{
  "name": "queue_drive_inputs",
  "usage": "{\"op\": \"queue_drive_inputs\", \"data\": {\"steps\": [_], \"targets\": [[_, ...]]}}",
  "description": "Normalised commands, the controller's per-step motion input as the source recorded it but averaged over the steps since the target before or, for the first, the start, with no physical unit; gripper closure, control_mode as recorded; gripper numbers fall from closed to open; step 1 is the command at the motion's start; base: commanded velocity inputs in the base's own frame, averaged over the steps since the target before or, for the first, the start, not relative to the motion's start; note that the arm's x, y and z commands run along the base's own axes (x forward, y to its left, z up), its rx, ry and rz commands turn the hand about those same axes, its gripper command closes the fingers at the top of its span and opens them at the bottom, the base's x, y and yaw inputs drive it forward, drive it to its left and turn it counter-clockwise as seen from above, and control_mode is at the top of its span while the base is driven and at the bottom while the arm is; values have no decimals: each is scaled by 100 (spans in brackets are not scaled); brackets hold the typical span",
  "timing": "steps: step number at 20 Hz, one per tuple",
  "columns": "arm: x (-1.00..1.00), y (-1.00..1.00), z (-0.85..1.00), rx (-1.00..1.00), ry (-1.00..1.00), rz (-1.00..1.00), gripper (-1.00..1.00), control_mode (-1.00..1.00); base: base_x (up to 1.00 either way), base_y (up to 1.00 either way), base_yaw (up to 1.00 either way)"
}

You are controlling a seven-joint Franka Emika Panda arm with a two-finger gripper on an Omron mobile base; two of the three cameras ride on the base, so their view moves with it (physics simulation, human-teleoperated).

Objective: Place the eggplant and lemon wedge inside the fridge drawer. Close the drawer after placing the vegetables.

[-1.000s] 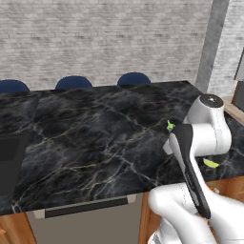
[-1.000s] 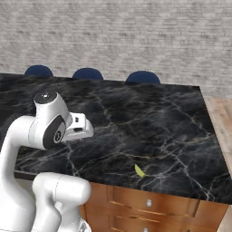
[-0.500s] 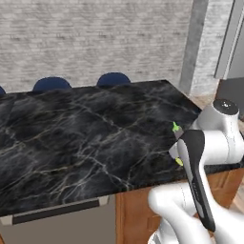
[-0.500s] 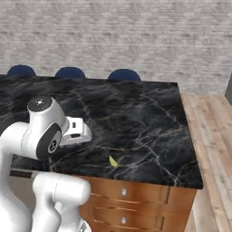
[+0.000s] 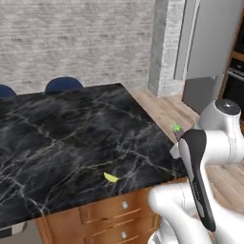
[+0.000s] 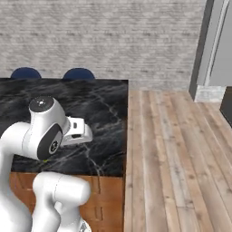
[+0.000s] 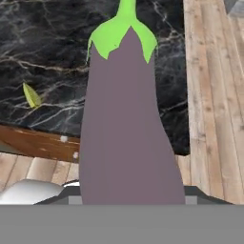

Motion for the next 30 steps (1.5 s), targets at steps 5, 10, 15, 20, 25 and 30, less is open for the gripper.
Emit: {"op": "queue_drive_inputs", "data": {"steps": [5,10,15,20,25,30], "targets": [[0,0,0,0,0,0,100,100,37,-100,-8],[0,0,0,0,0,0,100,100,60,-100,-1],[0,0,0,0,0,0,100,100,79,-100,0],[0,0,0,0,0,0,100,100,87,-100,0],[0,0,0,0,0,0,100,100,43,-100,-4],[0,0,0,0,0,0,100,100,33,-100,-3]]}}
